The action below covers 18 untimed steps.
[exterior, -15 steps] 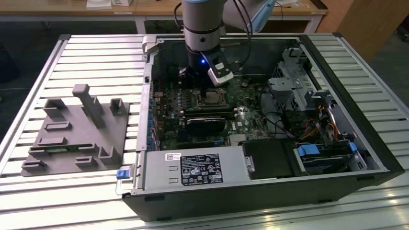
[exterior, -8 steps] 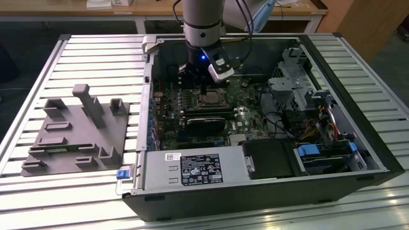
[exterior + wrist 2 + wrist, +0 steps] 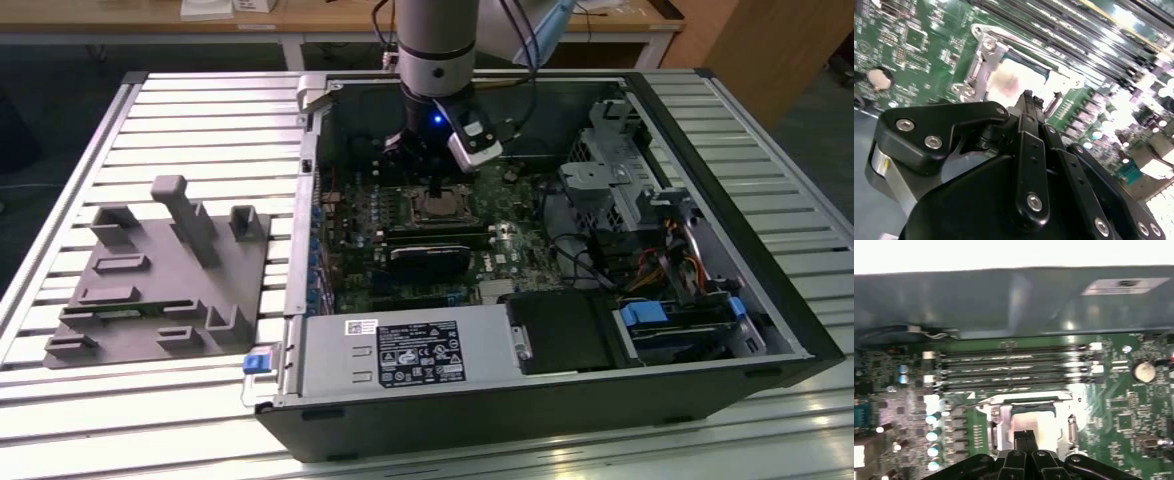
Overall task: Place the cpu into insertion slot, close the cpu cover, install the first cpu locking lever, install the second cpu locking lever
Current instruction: 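Close the cpu cover, then install the first cpu locking lever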
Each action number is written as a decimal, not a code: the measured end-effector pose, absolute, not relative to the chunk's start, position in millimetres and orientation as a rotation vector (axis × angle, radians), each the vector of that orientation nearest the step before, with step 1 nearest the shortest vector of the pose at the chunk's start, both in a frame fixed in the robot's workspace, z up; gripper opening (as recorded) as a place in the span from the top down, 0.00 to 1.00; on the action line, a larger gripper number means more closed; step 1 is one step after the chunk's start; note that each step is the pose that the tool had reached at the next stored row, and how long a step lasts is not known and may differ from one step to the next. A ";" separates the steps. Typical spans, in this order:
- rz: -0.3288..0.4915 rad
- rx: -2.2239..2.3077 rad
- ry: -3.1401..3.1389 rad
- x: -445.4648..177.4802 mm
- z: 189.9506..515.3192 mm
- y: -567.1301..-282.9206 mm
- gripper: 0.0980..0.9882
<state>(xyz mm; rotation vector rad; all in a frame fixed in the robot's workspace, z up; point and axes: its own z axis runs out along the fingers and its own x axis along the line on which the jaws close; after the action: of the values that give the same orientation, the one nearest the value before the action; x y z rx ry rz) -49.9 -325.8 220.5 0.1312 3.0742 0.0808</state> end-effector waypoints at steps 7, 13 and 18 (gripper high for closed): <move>0.080 0.131 3.075 -41.7 221.2 -325.8 0.99; 0.081 0.131 3.074 -41.7 227.3 -325.8 0.99; 0.080 0.131 3.074 -41.7 227.7 -325.8 0.99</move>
<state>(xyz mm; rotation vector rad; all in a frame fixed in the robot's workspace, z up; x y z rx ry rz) -41.7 -325.8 227.7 0.1313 3.0745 0.0804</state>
